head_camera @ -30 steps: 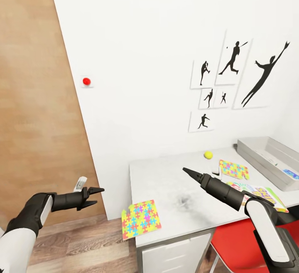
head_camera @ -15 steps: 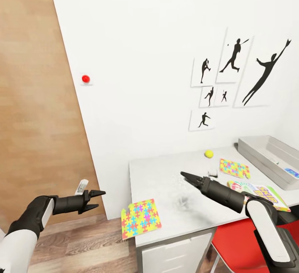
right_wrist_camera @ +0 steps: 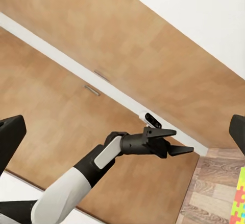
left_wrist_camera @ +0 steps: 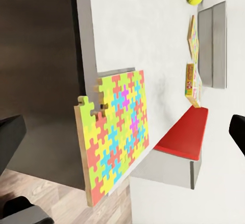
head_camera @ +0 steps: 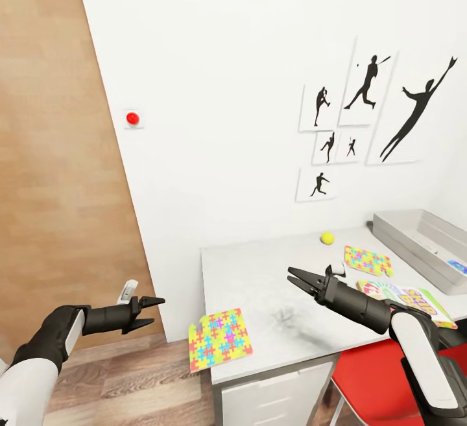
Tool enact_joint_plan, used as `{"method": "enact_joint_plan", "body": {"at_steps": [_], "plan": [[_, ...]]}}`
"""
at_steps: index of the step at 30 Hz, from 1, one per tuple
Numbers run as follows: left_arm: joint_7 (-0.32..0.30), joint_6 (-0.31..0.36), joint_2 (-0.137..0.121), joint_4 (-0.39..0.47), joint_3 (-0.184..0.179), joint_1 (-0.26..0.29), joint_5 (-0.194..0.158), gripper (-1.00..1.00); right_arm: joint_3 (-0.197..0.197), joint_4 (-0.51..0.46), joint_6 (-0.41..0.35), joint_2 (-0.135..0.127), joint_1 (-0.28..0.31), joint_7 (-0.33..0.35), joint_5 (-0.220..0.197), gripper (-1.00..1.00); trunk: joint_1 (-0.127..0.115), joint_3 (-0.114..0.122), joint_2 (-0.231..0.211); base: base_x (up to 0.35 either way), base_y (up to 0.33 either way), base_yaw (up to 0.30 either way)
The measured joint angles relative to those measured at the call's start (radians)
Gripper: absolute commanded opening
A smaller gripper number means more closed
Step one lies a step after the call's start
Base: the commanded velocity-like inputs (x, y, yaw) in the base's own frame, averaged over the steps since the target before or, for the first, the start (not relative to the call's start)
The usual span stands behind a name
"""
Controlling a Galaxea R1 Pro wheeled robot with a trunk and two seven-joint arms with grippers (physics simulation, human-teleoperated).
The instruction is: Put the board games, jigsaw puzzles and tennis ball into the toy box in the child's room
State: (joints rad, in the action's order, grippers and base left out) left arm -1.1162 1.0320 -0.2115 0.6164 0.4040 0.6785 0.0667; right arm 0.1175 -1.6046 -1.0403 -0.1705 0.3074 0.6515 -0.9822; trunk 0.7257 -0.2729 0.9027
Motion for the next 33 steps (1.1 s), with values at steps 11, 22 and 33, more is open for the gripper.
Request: {"method": "enact_joint_plan", "body": {"at_steps": [11,22,33], "plan": [[0.000,0.000,0.004,0.000,-0.001,0.000,0.000,1.00,0.000,0.000,0.006,0.004,0.000,0.001,0.001,1.00,0.042,-0.035,0.077,0.000,0.000,0.000],[0.000,0.000,0.004,0.000,-0.002,0.000,0.000,1.00,0.001,0.000,0.009,0.005,0.000,0.001,0.002,1.00,0.084,-0.069,0.154,0.000,0.000,0.000],[0.000,0.000,0.005,0.000,-0.003,0.000,0.000,1.00,0.001,0.000,0.010,0.005,0.000,0.001,0.003,1.00,0.127,-0.104,0.231,0.000,0.000,0.000]]}}
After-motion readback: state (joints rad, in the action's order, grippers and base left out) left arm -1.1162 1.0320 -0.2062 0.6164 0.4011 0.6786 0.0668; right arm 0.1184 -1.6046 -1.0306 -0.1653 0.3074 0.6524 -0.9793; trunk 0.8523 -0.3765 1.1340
